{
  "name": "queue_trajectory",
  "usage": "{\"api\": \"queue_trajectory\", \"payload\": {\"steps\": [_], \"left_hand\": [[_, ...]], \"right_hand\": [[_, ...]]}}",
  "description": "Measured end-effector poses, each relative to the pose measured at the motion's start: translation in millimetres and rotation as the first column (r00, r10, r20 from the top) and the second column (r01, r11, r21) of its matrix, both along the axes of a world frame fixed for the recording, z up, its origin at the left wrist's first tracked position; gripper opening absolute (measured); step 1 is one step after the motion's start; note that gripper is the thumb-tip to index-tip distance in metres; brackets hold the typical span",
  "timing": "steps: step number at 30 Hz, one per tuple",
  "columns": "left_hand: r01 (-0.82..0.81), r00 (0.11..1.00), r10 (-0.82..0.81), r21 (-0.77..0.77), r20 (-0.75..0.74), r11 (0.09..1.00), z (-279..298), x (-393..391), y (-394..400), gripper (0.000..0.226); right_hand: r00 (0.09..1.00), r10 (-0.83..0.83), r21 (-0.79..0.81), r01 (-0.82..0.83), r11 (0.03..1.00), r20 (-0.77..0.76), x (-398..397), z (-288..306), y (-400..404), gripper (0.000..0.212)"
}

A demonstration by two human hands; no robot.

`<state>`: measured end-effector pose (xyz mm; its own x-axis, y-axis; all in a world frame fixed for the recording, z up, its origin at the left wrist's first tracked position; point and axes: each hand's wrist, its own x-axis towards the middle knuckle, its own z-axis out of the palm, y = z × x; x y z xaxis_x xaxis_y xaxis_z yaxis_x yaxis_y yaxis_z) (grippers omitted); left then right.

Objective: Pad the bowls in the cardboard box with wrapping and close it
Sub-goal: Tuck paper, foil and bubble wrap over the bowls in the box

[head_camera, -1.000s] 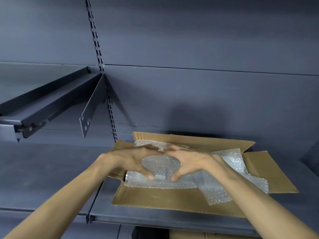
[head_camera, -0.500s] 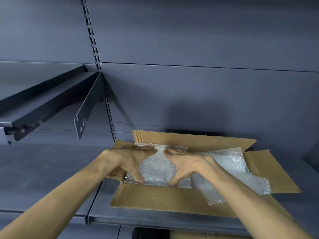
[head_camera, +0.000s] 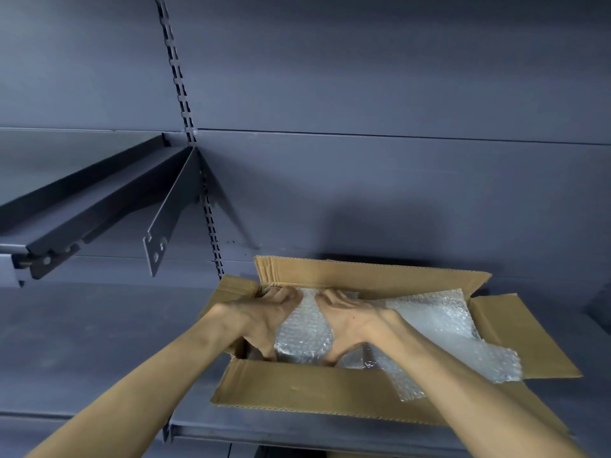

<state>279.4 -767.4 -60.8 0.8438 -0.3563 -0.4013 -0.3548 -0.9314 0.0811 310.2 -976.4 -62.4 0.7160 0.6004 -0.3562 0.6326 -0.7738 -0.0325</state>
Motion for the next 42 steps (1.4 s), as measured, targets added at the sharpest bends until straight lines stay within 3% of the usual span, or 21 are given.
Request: {"api": "queue_trajectory", "payload": {"steps": [3,6,13,19,25,34,36,39,42], "left_hand": [[-0.037,0.998,0.036,-0.008,-0.051,0.999,4,4,2,0.135],[0.0,0.999,-0.001,0.03,0.032,1.0,3,2,-3,0.135],[0.001,0.994,0.0,-0.01,0.109,1.0,-1,3,-12,0.12],[-0.039,0.999,0.04,-0.038,0.036,0.999,8,-1,-12,0.117],[0.006,0.994,-0.003,-0.028,0.109,1.0,0,-11,-6,0.118],[-0.087,0.996,0.089,0.077,-0.025,0.993,-1,-3,-21,0.121],[-0.086,0.996,0.085,0.048,0.027,0.995,-8,-12,-19,0.126],[-0.026,0.985,0.019,0.035,0.171,0.999,-17,-26,-17,0.122],[0.006,0.986,-0.017,0.065,0.167,0.998,-13,-31,-12,0.121]], "right_hand": [[0.999,-0.008,-0.009,0.008,1.0,0.035,-3,-1,0,0.13],[0.998,-0.008,-0.024,0.01,1.0,0.057,-3,-1,3,0.132],[0.999,-0.047,-0.039,0.047,0.998,0.004,5,-6,8,0.129],[0.997,-0.062,-0.051,0.06,0.997,-0.04,5,3,12,0.129],[0.995,-0.063,-0.026,0.061,0.998,-0.078,1,-3,10,0.127],[0.996,-0.064,-0.045,0.062,0.997,-0.055,5,-1,14,0.122],[0.998,-0.043,-0.039,0.041,0.998,-0.04,3,-5,11,0.122],[1.0,0.017,-0.041,-0.018,0.999,-0.024,-1,-6,4,0.14],[0.999,0.048,-0.06,-0.049,0.997,-0.02,-4,-1,-6,0.144]]}}
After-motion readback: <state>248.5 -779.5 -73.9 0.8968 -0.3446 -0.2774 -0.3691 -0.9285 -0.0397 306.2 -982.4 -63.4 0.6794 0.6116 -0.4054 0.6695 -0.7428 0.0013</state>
